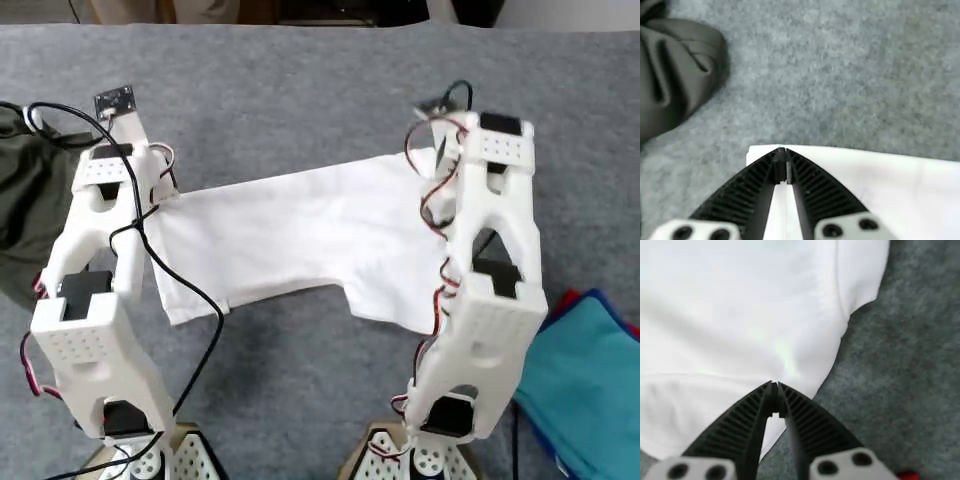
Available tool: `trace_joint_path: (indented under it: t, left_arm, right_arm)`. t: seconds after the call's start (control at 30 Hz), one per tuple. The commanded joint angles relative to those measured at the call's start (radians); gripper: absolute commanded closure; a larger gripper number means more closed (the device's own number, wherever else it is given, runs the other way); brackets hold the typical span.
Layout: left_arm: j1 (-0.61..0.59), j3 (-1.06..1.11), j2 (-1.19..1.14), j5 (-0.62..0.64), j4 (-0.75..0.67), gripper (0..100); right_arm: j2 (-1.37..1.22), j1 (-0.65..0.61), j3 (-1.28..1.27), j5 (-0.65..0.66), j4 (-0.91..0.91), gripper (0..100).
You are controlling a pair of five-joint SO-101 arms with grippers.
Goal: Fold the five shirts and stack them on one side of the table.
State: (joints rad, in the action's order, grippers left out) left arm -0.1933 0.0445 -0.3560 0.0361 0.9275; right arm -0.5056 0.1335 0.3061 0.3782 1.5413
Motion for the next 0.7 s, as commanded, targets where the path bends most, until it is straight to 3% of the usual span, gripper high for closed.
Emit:
trace_joint_path:
  t: [0.0, 0.17, 0.33, 0.5, 0.67]
  left_arm:
    - [0.005, -0.078, 0.143, -0.002, 0.077, 98]
    - [0.025, 0.000, 0.372, -0.002, 0.160, 98]
    - [0.109, 0.299, 0.717, -0.037, 0.123, 98]
    - [0.129, 0.717, 1.020, -0.035, -0.109, 98]
    - [0.106, 0.959, 1.079, 0.026, -0.353, 98]
  right_arm:
    - [0.163, -0.038, 0.074, 0.080, 0.091, 99.3]
    - [0.289, -0.067, 0.071, 0.331, 0.227, 99.3]
    - [0.360, -0.036, 0.005, 0.577, 0.236, 99.3]
    - [0.443, -0.030, -0.248, 0.672, 0.235, 99.3]
    - [0.636, -0.033, -0.556, 0.784, 0.169, 99.3]
